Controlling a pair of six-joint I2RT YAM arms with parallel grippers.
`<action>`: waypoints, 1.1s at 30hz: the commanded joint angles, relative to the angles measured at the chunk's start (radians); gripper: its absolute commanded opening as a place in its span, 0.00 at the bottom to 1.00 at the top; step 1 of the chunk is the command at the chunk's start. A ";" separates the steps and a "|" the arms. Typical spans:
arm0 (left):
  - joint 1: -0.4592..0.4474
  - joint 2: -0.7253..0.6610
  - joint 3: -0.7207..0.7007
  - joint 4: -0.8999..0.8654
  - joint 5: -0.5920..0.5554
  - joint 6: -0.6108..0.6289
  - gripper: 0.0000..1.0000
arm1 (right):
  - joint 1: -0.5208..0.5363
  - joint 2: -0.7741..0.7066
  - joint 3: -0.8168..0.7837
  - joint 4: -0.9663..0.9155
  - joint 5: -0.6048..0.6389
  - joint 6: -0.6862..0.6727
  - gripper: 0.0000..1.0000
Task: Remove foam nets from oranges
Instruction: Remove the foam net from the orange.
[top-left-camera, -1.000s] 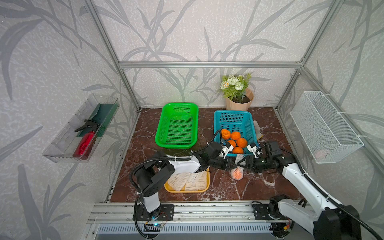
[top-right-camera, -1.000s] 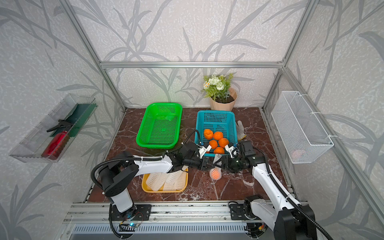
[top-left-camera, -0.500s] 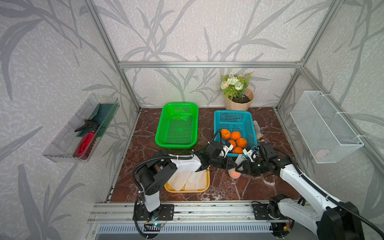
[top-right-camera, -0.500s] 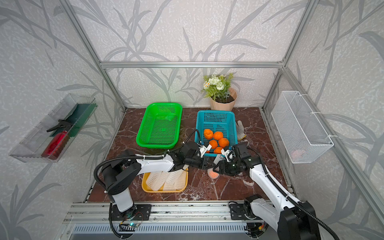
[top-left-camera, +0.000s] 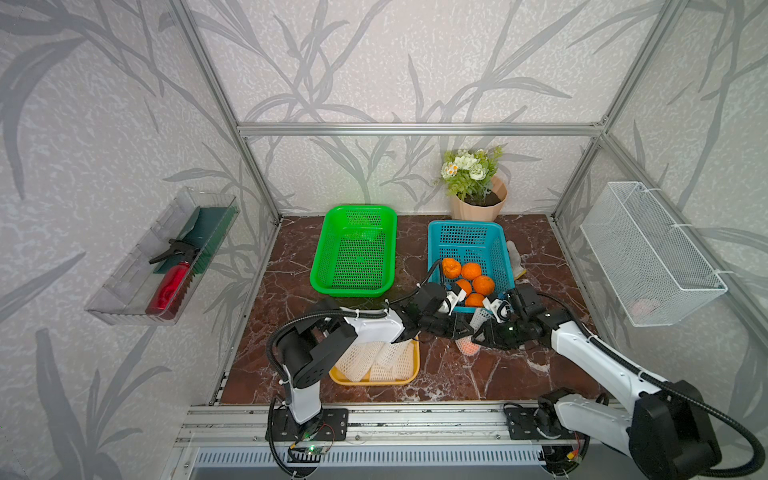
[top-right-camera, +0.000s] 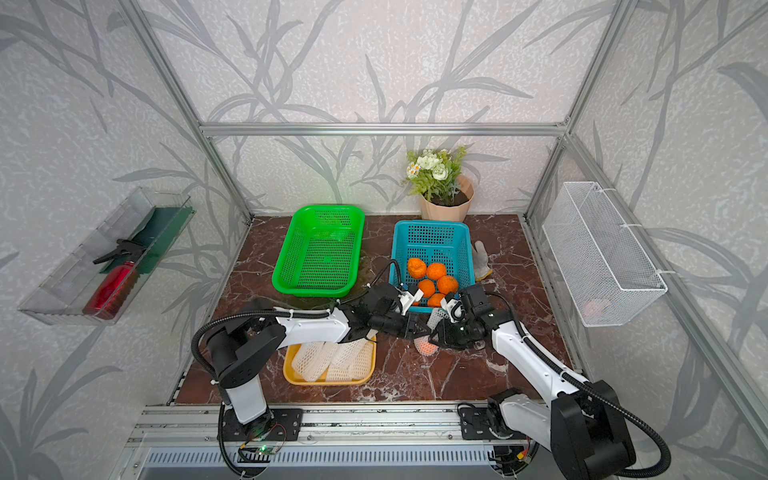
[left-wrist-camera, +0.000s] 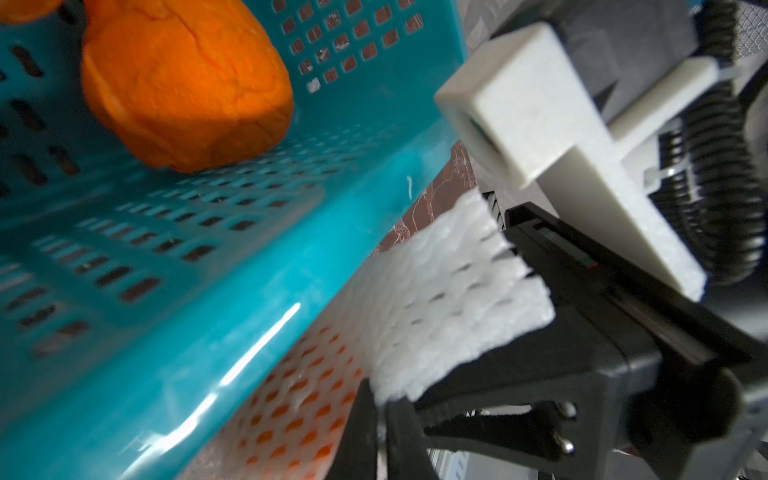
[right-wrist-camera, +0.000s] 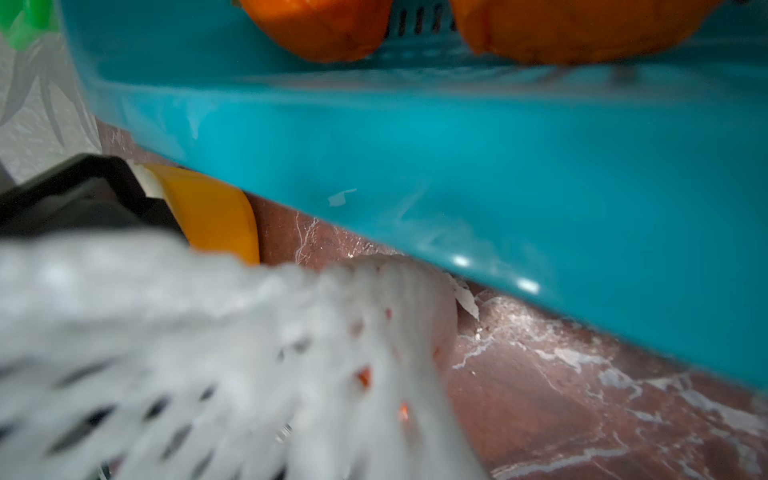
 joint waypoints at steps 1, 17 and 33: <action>-0.003 0.013 0.038 0.003 0.007 -0.012 0.07 | 0.004 0.018 -0.001 0.041 -0.009 0.006 0.31; -0.005 0.002 -0.038 0.289 0.063 -0.148 0.21 | -0.010 -0.010 0.019 0.048 -0.133 0.047 0.00; 0.000 -0.211 -0.161 0.017 -0.126 0.084 0.62 | -0.075 0.006 0.030 0.050 -0.263 0.112 0.00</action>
